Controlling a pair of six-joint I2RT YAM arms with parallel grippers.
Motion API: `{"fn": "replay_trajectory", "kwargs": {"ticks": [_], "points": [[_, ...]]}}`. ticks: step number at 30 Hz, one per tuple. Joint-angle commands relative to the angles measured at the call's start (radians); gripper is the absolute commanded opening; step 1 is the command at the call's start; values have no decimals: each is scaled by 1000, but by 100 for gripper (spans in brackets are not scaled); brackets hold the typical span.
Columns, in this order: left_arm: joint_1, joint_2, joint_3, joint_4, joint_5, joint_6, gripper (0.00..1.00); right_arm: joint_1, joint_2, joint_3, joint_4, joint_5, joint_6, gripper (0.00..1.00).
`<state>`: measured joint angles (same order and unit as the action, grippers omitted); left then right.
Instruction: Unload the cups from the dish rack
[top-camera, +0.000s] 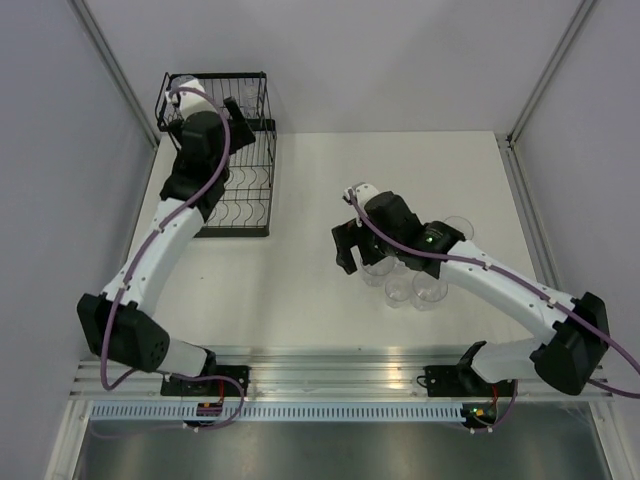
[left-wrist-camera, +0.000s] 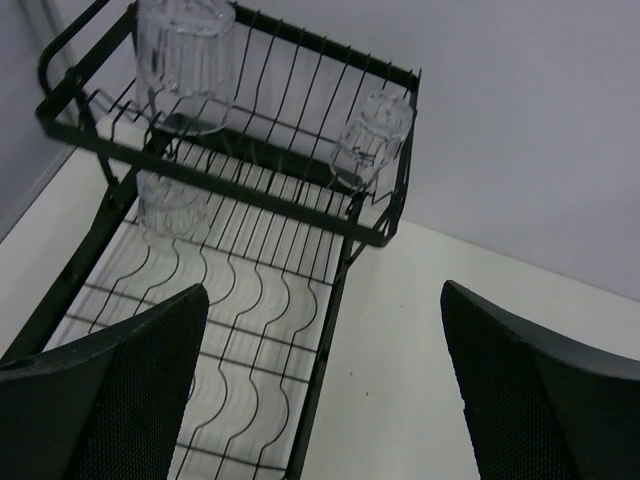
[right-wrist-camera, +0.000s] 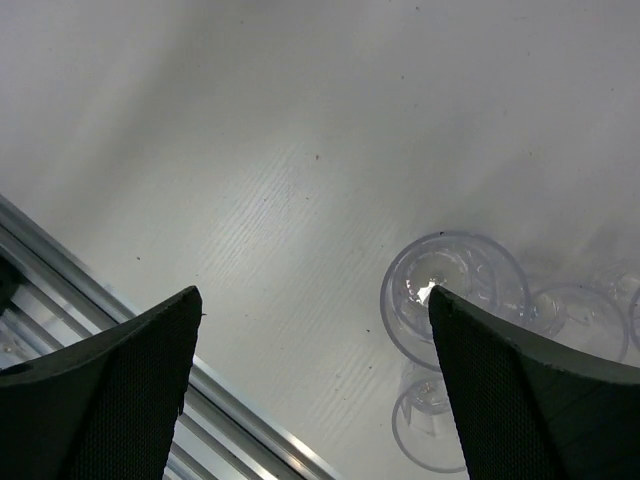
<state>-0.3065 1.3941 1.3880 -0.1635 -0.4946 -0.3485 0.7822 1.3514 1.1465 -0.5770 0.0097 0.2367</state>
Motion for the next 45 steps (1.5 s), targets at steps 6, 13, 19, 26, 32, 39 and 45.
{"fn": "replay_trajectory", "kwargs": {"ticks": [6,13,19,26,32,39,45], "points": [[95,379,501,-116,194,111,100,-1,-118,-129,135,-56,26,98],[159,670,905,-223,329,128,100,-1,-133,-198,140,-71,33,98],[221,697,902,-168,159,61,100,-1,-133,-251,147,-66,39,98],[218,694,885,-139,21,186,100,-1,-55,-249,158,-80,38,98],[198,729,887,-111,-36,290,100,0,-2,-234,170,-89,32,98],[199,781,869,-103,-56,298,100,-1,12,-235,177,-88,30,98],[214,825,879,-90,-76,292,100,-1,25,-246,178,-85,30,98]]}}
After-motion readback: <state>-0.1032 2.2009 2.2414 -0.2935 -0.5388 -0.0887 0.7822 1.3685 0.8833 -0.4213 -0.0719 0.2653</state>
